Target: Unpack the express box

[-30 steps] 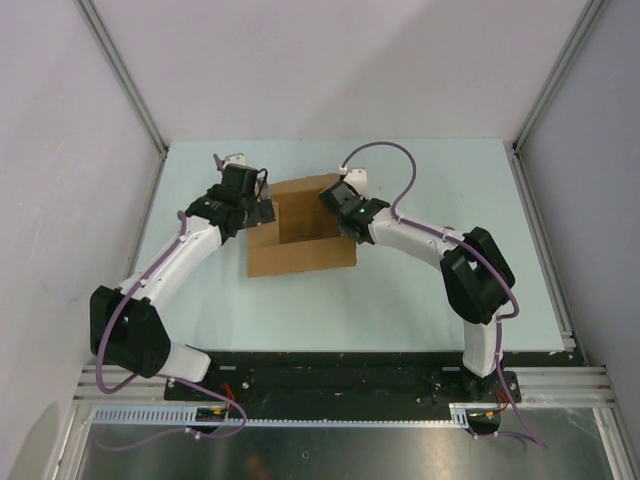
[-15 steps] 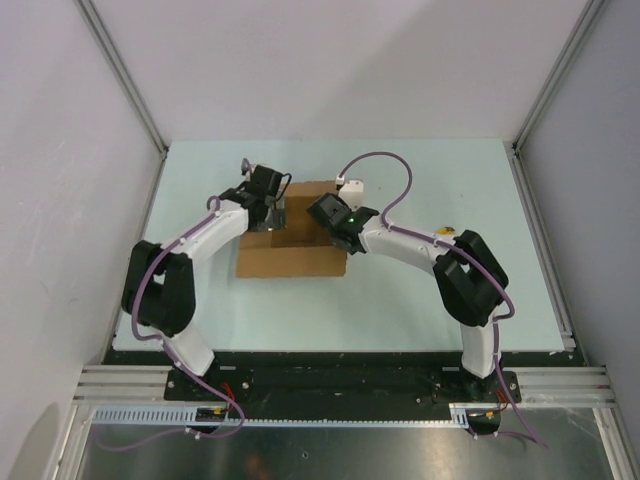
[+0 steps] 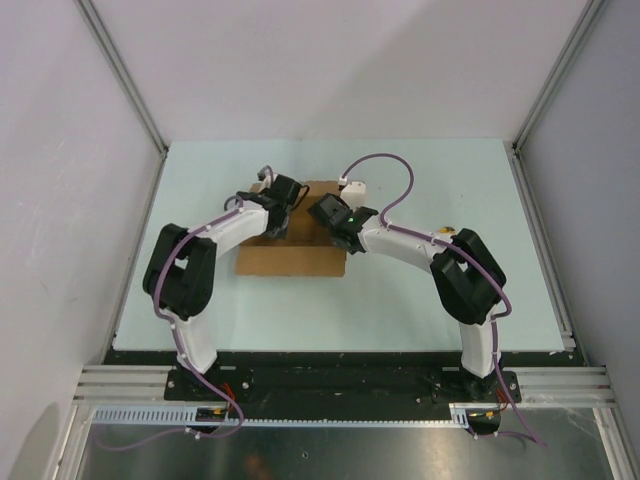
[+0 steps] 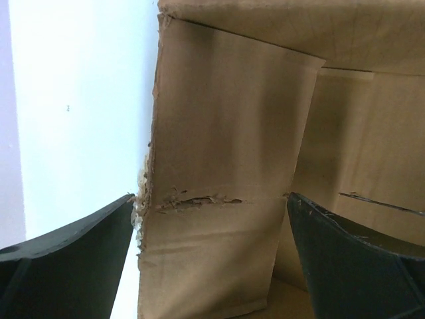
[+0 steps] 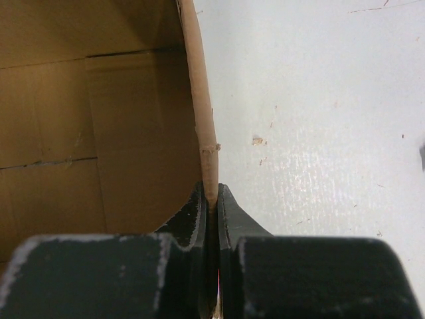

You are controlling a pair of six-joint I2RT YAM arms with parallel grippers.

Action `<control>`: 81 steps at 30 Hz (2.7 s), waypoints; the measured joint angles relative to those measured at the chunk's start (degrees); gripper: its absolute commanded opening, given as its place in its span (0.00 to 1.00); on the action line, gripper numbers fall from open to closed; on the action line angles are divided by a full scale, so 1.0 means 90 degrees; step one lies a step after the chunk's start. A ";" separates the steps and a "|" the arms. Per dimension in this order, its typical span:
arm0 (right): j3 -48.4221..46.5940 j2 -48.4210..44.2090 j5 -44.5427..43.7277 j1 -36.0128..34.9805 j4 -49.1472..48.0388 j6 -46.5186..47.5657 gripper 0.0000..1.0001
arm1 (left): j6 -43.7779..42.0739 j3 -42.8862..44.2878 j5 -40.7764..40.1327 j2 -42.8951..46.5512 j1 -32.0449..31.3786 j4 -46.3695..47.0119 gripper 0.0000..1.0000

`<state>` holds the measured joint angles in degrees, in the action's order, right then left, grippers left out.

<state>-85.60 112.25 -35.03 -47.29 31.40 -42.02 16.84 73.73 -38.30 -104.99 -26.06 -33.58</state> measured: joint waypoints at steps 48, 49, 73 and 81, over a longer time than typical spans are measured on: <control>0.0000 0.0078 0.0233 0.0134 -0.0279 0.0022 0.00 | 0.1321 -0.1049 0.2679 0.1600 0.2548 0.0274 0.93; 0.0000 0.0078 0.0236 0.0136 -0.0282 0.0024 0.00 | 0.1336 -0.1049 0.2722 0.1557 0.2555 0.0282 0.93; 0.0000 0.0078 0.0464 0.0313 -0.0398 0.0168 0.00 | 0.0835 -0.1192 0.3313 0.3436 0.2030 0.1197 0.85; 0.0000 0.0078 0.0512 0.0318 -0.0410 0.0168 0.00 | 0.0831 -0.1241 0.3441 0.2174 0.2033 0.1336 0.85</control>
<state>-85.60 112.95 -30.41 -44.42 27.70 -40.51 24.32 62.57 -7.33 -85.43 -7.77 -21.56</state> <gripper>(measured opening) 0.041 0.853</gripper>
